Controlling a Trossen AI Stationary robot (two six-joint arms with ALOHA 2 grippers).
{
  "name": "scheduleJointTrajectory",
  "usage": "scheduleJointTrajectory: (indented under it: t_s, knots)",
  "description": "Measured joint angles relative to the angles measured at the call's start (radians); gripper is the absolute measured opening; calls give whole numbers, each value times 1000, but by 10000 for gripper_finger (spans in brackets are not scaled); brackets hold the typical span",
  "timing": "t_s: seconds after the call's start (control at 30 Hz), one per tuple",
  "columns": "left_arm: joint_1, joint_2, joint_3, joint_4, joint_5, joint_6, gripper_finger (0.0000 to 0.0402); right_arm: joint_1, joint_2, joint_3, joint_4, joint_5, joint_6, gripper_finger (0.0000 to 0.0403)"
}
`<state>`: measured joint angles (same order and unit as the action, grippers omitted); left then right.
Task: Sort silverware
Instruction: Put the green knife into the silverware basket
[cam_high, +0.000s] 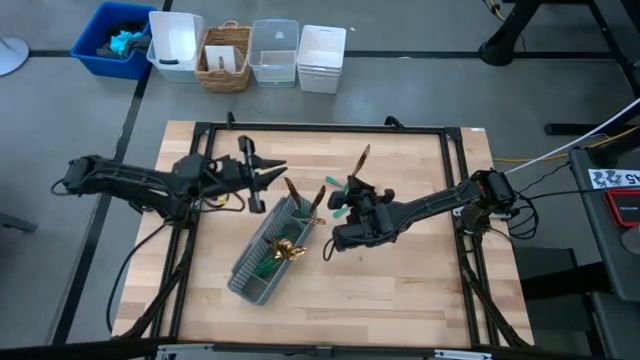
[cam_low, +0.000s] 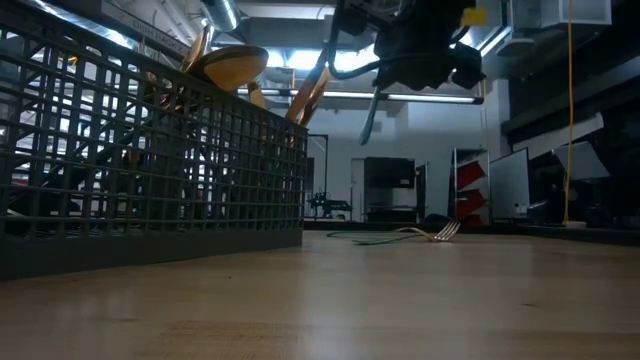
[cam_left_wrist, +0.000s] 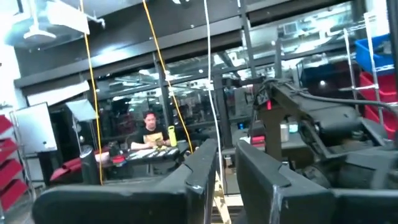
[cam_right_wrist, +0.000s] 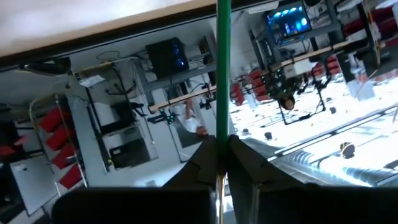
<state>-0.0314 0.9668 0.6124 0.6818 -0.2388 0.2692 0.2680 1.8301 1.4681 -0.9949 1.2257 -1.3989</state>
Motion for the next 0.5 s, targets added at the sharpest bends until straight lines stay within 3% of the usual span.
scheduleJointTrajectory:
  t_s: [0.17,0.5]
  knots:
    - [65,113,31,71,46,-45,68,0,0,0,56,-6,-110,19]
    - [150,369,214,77,137,-113,143,1,0,0,212,-6,-334,19]
